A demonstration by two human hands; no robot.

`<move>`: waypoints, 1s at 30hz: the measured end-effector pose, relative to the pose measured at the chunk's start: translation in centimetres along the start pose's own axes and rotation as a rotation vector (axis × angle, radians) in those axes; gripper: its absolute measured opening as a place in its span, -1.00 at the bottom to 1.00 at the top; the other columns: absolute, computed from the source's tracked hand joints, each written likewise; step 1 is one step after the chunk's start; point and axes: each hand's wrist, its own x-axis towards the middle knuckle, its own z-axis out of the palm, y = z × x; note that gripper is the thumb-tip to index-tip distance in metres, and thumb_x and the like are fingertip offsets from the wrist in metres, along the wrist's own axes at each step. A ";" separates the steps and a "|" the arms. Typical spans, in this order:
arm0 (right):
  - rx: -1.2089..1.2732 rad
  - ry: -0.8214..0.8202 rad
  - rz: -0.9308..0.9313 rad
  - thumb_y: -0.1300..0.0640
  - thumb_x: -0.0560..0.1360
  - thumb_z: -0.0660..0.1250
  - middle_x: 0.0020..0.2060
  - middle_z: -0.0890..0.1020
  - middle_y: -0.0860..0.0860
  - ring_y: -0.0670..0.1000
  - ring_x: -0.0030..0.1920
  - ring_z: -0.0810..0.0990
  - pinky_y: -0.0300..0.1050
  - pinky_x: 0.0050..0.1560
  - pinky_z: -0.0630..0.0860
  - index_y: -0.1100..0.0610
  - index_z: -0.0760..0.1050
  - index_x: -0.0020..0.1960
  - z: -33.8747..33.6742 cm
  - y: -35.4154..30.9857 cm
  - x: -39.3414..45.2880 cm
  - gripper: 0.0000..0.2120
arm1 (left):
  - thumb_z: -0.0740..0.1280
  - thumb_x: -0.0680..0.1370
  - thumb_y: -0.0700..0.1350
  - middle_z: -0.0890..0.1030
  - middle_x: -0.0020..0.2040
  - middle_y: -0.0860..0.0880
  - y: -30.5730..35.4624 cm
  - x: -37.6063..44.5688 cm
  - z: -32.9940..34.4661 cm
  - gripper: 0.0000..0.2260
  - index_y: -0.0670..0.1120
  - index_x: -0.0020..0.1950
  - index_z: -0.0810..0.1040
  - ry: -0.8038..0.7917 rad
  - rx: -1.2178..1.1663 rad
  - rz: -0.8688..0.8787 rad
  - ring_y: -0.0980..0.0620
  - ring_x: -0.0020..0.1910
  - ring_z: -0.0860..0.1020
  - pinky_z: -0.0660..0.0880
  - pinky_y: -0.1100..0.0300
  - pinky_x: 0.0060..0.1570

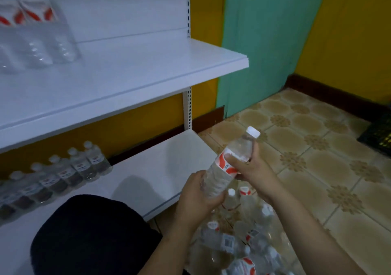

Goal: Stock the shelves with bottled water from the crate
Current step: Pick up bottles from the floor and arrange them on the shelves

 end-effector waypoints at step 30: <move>-0.146 -0.700 -0.753 -0.22 0.44 0.30 0.00 0.51 -0.34 -0.25 -0.11 0.58 -0.35 -0.25 0.57 -0.24 0.13 0.45 38.4 -30.7 -7.1 -0.36 | 0.49 0.35 0.24 0.49 0.16 0.25 6.1 -14.4 -40.8 -0.38 0.20 0.26 0.23 0.912 0.153 0.096 0.25 0.11 0.53 0.55 0.31 0.06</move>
